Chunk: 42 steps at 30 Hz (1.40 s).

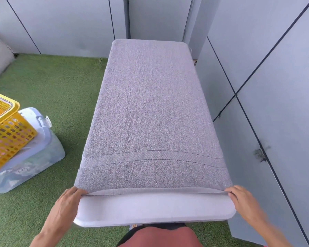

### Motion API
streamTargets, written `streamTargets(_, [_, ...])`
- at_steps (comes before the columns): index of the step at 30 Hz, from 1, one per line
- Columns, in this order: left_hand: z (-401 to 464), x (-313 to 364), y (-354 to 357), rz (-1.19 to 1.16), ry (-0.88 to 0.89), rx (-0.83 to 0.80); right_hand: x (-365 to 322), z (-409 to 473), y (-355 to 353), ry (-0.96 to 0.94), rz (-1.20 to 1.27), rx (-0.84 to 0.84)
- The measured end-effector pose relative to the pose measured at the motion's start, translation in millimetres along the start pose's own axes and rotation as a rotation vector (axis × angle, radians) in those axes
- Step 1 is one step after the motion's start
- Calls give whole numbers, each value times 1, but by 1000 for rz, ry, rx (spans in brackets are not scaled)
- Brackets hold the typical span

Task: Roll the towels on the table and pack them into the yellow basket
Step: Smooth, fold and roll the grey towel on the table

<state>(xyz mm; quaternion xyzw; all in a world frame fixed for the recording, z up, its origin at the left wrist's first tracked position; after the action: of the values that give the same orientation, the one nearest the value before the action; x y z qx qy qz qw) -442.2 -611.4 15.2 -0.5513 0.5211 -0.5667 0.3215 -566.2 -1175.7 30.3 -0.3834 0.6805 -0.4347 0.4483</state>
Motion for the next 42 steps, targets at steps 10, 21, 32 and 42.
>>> streamTargets(10, [62, -9, -30, -133, -303, -302, -12, 47, -27, 160, 165, -255])
streamTargets(21, [-16, 14, 25, 7, -100, 147, -12, -5, 21, 22, 69, 155])
streamTargets(32, [8, 3, 9, 35, -84, 100, 6, 5, 21, -95, -96, 190])
streamTargets(42, [58, -29, -12, -146, -262, -270, 4, 39, -19, 91, 219, -151])
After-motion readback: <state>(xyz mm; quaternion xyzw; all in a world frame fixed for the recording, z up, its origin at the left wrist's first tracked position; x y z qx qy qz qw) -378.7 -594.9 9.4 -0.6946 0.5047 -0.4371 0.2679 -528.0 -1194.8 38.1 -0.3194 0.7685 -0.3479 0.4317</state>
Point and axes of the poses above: each hand's wrist, its own z-axis towards the middle knuckle, its own y-axis out of the palm, x = y × z, the point moved 3 cm from there along z, towards the middle knuckle, and after that the axes turned 3 degrees about -y, right-handed, at the moved point
